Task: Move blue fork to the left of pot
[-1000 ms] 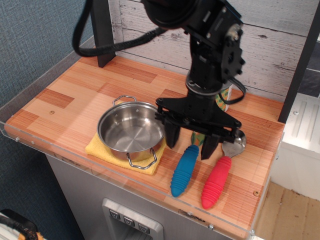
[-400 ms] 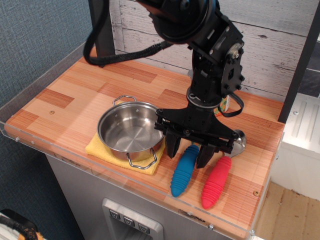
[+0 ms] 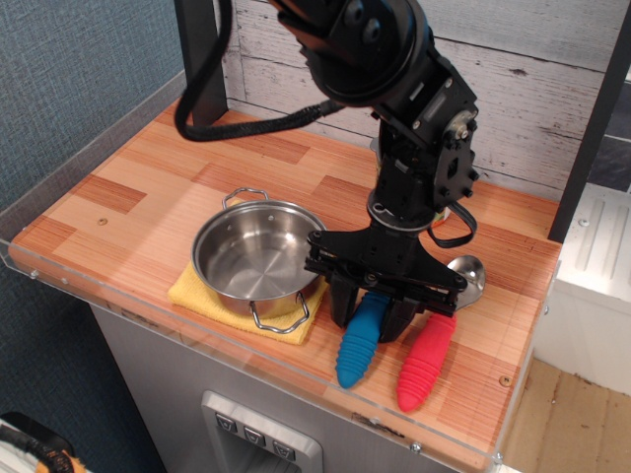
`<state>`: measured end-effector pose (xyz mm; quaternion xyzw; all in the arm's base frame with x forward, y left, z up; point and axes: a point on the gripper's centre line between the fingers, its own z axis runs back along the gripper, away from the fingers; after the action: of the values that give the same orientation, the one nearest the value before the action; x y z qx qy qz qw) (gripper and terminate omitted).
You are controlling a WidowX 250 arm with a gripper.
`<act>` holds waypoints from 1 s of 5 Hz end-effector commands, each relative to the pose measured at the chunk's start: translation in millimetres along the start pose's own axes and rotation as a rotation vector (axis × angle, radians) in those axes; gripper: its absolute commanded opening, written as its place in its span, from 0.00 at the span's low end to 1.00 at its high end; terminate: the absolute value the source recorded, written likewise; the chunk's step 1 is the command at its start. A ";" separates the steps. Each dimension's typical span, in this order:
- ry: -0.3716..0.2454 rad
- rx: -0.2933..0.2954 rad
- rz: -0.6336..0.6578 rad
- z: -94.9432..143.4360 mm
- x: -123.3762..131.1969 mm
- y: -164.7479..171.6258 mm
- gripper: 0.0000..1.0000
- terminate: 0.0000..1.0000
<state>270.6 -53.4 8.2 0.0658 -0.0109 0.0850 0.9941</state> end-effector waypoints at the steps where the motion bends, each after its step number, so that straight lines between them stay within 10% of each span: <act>1: -0.020 0.003 -0.001 3.1 -0.2 0.7 0.00 0.00; 5: -0.116 -0.041 0.069 55.3 1.0 12.3 0.00 0.00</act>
<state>266.4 -51.4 50.2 0.0585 -0.0471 0.1102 0.9911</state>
